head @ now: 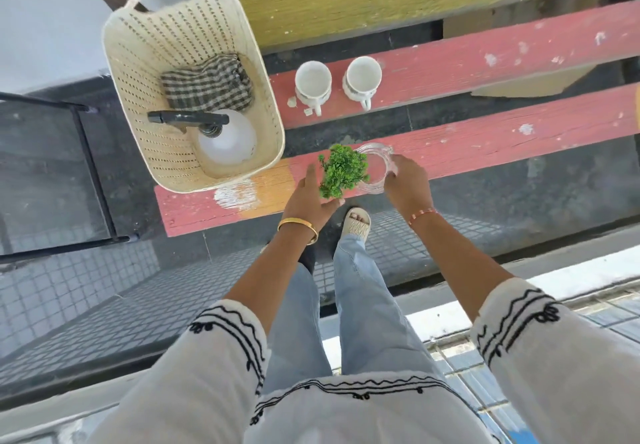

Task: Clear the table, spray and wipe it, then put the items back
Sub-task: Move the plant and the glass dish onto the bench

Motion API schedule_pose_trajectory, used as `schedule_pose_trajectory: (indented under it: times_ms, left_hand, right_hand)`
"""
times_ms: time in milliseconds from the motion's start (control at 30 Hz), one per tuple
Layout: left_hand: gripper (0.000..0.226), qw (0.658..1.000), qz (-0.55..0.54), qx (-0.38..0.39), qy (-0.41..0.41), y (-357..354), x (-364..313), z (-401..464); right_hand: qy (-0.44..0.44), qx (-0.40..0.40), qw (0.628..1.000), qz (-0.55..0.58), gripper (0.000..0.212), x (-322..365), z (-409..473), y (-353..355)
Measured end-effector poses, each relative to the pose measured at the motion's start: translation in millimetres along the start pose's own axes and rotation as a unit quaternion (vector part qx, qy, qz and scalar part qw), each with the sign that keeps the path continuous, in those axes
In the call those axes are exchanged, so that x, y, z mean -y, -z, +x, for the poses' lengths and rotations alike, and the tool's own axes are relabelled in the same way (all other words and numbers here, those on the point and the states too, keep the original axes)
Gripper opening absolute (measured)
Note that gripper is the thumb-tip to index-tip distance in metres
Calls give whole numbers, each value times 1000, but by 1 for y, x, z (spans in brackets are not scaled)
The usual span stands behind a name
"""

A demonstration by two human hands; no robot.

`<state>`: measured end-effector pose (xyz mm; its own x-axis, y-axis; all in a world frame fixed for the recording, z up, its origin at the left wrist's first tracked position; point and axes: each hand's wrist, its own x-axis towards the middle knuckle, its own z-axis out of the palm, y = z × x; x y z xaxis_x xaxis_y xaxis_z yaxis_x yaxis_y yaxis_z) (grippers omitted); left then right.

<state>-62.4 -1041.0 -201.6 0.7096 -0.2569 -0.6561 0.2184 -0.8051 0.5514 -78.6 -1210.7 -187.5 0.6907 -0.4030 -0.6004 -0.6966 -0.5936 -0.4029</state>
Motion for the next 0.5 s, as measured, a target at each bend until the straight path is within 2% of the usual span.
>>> schedule_pose_trajectory:
  times_ms: [100,233,367,500]
  left_hand:
    - [73,1000,20,-9,-10,18,-1,-17]
    - [54,997,-13,-52,-48,46,4,-47]
    - [41,990,-59,-97,-83,75,18,-85]
    - [35,981,-97,-149,-78,106,41,-118]
  right_hand:
    - [60,-19,998,-21,45,23,-16,3]
    - [112,-54,992,4,44,63,-47,1]
    - [165,-38,985,26,46,98,-76,-11]
    - [249,-16,968,-19,48,127,-103,-27]
